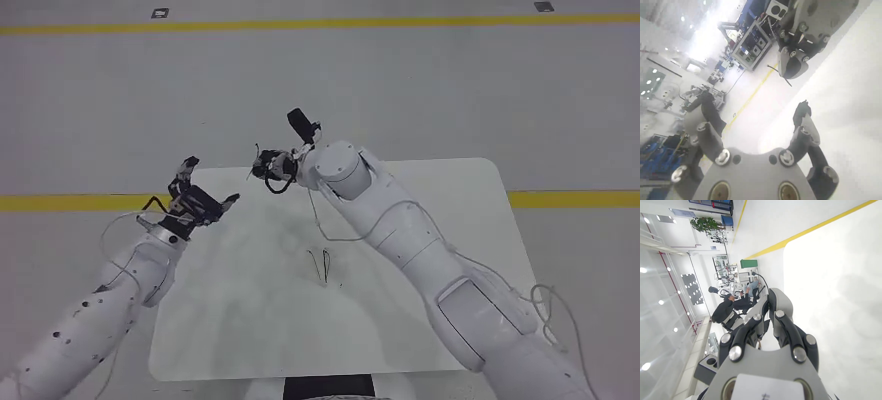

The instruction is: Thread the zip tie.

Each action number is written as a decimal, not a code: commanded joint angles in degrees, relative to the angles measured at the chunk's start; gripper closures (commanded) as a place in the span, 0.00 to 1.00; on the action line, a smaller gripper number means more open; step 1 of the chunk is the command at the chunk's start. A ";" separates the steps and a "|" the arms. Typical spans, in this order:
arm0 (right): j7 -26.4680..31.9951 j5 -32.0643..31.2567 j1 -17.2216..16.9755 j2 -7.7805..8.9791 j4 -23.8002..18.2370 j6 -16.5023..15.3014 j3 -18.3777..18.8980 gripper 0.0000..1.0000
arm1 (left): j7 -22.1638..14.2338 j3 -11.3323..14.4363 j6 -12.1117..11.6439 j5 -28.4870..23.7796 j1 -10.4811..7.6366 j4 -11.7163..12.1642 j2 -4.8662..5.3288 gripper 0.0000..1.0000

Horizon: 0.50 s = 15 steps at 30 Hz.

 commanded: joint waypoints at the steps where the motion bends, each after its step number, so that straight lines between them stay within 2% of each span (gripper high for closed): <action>1: -0.40 0.58 -0.06 -0.22 0.37 -0.05 0.07 1.00 | -0.09 6.32 3.84 0.00 -3.30 0.45 2.31 0.00; 3: -0.34 1.20 0.06 -0.44 0.77 -0.05 0.07 1.00 | 0.61 11.19 6.01 0.00 -6.23 0.54 3.91 0.00; 11: -0.50 1.18 -0.13 -0.44 0.69 -0.18 0.07 1.00 | 0.73 11.24 5.75 0.00 -6.35 0.61 3.89 0.00; 15: -1.14 0.77 -1.35 -0.60 -0.48 -0.05 -0.27 1.00 | 0.45 12.41 6.72 0.00 -7.70 1.38 3.84 0.00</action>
